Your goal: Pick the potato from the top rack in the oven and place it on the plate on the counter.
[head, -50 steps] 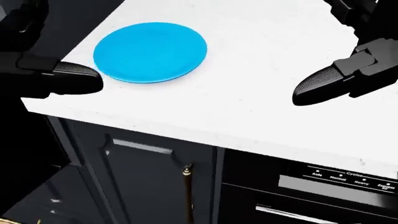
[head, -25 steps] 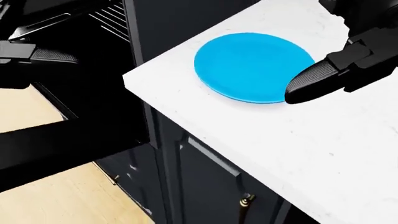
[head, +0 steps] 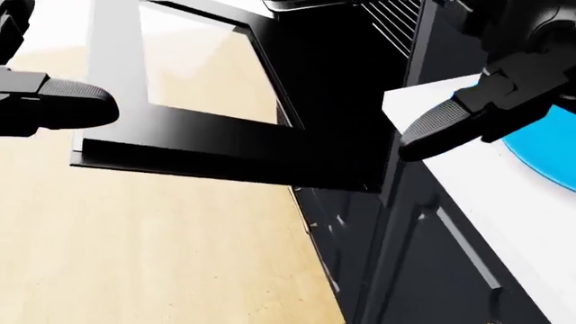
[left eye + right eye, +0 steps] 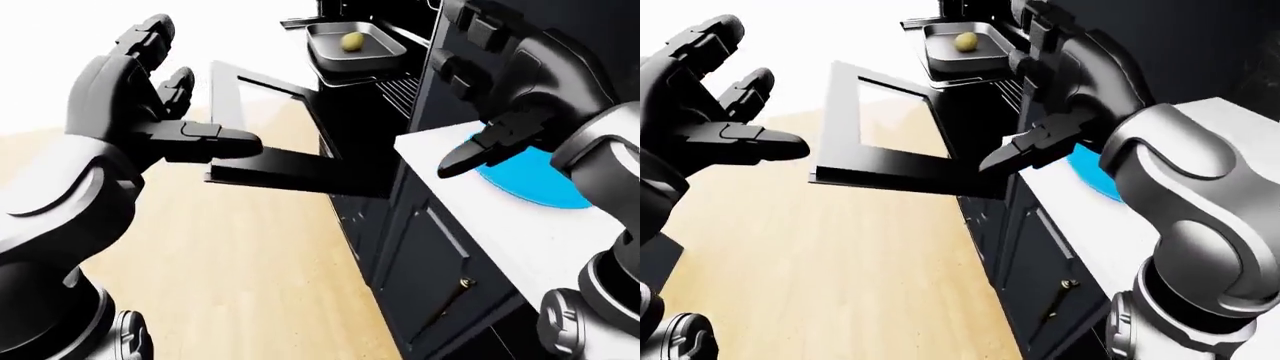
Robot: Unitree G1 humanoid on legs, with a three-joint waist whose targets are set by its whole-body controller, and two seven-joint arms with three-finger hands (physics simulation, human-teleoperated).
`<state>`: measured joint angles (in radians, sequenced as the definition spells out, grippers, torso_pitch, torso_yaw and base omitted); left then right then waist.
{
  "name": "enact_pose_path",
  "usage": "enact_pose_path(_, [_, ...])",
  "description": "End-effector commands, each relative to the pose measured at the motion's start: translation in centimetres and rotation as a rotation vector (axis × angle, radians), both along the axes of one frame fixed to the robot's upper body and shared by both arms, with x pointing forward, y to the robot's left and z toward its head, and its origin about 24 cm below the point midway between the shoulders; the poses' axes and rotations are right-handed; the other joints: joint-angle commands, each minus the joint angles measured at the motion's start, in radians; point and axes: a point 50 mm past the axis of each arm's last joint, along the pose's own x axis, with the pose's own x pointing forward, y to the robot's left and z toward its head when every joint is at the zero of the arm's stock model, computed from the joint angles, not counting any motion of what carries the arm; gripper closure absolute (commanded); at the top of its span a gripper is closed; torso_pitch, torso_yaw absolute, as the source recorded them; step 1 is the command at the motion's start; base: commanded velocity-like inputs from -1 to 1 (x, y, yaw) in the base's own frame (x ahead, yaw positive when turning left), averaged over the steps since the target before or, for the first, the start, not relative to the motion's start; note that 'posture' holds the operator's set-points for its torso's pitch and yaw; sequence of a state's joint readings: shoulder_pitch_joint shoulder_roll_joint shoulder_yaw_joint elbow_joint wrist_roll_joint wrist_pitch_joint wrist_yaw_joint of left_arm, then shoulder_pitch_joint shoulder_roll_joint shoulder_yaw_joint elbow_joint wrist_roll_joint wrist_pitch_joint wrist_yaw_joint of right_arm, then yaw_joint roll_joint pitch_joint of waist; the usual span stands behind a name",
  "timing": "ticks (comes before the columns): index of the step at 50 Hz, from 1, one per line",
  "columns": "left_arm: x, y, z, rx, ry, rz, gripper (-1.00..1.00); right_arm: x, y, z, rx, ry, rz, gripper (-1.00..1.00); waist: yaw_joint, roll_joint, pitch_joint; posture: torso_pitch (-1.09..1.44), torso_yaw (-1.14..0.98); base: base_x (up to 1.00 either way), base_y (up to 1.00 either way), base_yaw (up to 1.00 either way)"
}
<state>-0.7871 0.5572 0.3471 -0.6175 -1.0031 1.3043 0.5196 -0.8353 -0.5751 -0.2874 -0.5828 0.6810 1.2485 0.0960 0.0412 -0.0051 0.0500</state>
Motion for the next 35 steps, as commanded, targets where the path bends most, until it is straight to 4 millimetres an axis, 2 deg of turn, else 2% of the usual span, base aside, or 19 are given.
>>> enact_pose_path(1, [-0.4, -0.2, 1.1, -0.009, -0.066, -0.012, -1.00, -0.4, -0.5, 1.3, 0.013, -0.080, -0.032, -1.00, -0.009, 0.004, -0.014, 0.00, 0.00, -0.11, 0.00, 1.00])
enact_pose_path(4, [-0.4, -0.2, 1.0, -0.008, -0.064, -0.014, -1.00, -0.2, -0.6, 1.1, 0.012, -0.077, -0.035, -1.00, -0.020, -0.039, -0.002, 0.00, 0.00, -0.12, 0.00, 1.00])
enact_pose_path(5, [-0.4, -0.2, 1.0, -0.007, -0.063, -0.015, -1.00, -0.1, -0.6, 1.1, 0.015, -0.076, -0.034, -1.00, -0.021, -0.065, -0.010, 0.00, 0.00, -0.12, 0.00, 1.00])
enact_pose_path(6, [-0.4, -0.2, 0.9, -0.006, -0.063, -0.015, -1.00, 0.0, -0.6, 1.1, 0.017, -0.074, -0.035, -1.00, -0.031, -0.111, -0.028, 0.00, 0.00, -0.12, 0.00, 1.00])
enact_pose_path(7, [-0.4, -0.3, 0.9, -0.006, -0.062, -0.015, -1.00, 0.0, -0.7, 1.1, 0.019, -0.074, -0.039, -1.00, -0.029, -0.063, -0.011, 0.00, 0.00, -0.12, 0.00, 1.00])
enact_pose_path(9, [-0.4, -0.3, 0.9, -0.003, -0.059, -0.018, -1.00, 0.1, -0.8, 1.2, 0.024, -0.074, -0.046, -1.00, -0.017, -0.073, -0.024, 0.00, 0.00, -0.12, 0.00, 1.00])
enact_pose_path(12, [-0.3, -0.4, 1.2, 0.000, -0.060, -0.017, -1.00, 0.4, -1.0, 1.1, 0.027, -0.076, -0.065, -1.00, -0.014, -0.042, -0.020, 0.00, 0.00, -0.12, 0.00, 1.00])
enact_pose_path(13, [-0.3, -0.4, 1.5, 0.002, -0.063, -0.019, -1.00, 0.5, -1.1, 1.0, 0.013, -0.067, -0.080, -1.00, -0.041, -0.032, -0.024, 0.00, 0.00, 0.00, 0.17, 0.00])
enact_pose_path(14, [-0.2, -0.5, 1.7, 0.002, -0.066, -0.019, -1.00, 0.7, -1.4, 1.2, 0.036, -0.070, -0.092, -1.00, -0.023, -0.039, -0.003, 0.00, 0.00, 0.02, 0.00, 0.00])
enact_pose_path(15, [-0.2, -0.5, 1.7, 0.002, -0.066, -0.020, -1.00, 0.7, -1.4, 1.3, 0.037, -0.070, -0.093, -1.00, -0.035, -0.021, 0.005, 0.00, 0.00, 0.02, 0.00, 0.00])
enact_pose_path(16, [-0.1, -0.7, 1.9, 0.011, -0.066, -0.025, -1.00, 0.8, -1.7, 1.6, 0.060, -0.074, -0.106, -1.00, -0.037, -0.007, -0.015, 0.00, 0.00, 0.39, 0.00, 0.00])
enact_pose_path(17, [-0.2, -0.8, 2.0, 0.016, -0.065, -0.029, -1.00, 0.9, -2.0, 1.6, 0.068, -0.069, -0.113, -1.00, -0.035, 0.018, 0.014, 0.00, 0.00, 0.41, 0.00, 0.00])
enact_pose_path(18, [-0.1, -0.8, 2.3, 0.012, -0.068, -0.027, -1.00, 1.0, -2.1, 1.5, 0.081, -0.064, -0.113, -1.00, -0.041, 0.032, 0.023, 0.00, 0.00, 0.40, 0.00, 0.00])
enact_pose_path(20, [0.2, -0.8, 2.4, 0.013, -0.069, -0.026, -1.00, 1.1, -2.1, 1.4, 0.079, -0.061, -0.111, -1.00, -0.051, 0.076, 0.012, 0.00, 0.00, 0.40, 0.00, 0.00])
enact_pose_path(21, [0.2, -0.8, 2.4, 0.015, -0.069, -0.026, -1.00, 1.1, -2.1, 1.5, 0.079, -0.063, -0.110, -1.00, -0.051, 0.110, 0.000, 0.00, 0.00, 0.40, 0.00, 0.00])
enact_pose_path(23, [0.3, -0.6, 2.6, 0.014, -0.071, -0.022, -1.00, 1.2, -2.0, 1.7, 0.075, -0.064, -0.107, -1.00, -0.059, 0.087, 0.013, 0.00, 0.00, 0.40, 0.00, 0.00])
enact_pose_path(26, [0.1, -0.4, 3.1, 0.013, -0.079, -0.020, -1.00, 1.4, -1.8, 1.6, 0.063, -0.058, -0.104, -1.00, -0.052, 0.067, -0.012, 0.00, 0.00, 0.40, 0.00, 0.00])
enact_pose_path(30, [0.1, -0.2, 3.6, 0.015, -0.085, -0.016, -1.00, 1.5, -1.8, 1.8, 0.059, -0.062, -0.106, -1.00, -0.042, 0.038, -0.005, 0.00, 0.00, 0.42, 0.00, 0.00])
enact_pose_path(35, [0.1, -0.4, 4.0, 0.013, -0.091, -0.021, -1.00, 1.3, -1.9, 2.0, 0.061, -0.065, -0.107, -1.00, -0.016, -0.027, -0.007, 0.00, 0.00, 0.47, 0.00, 0.00])
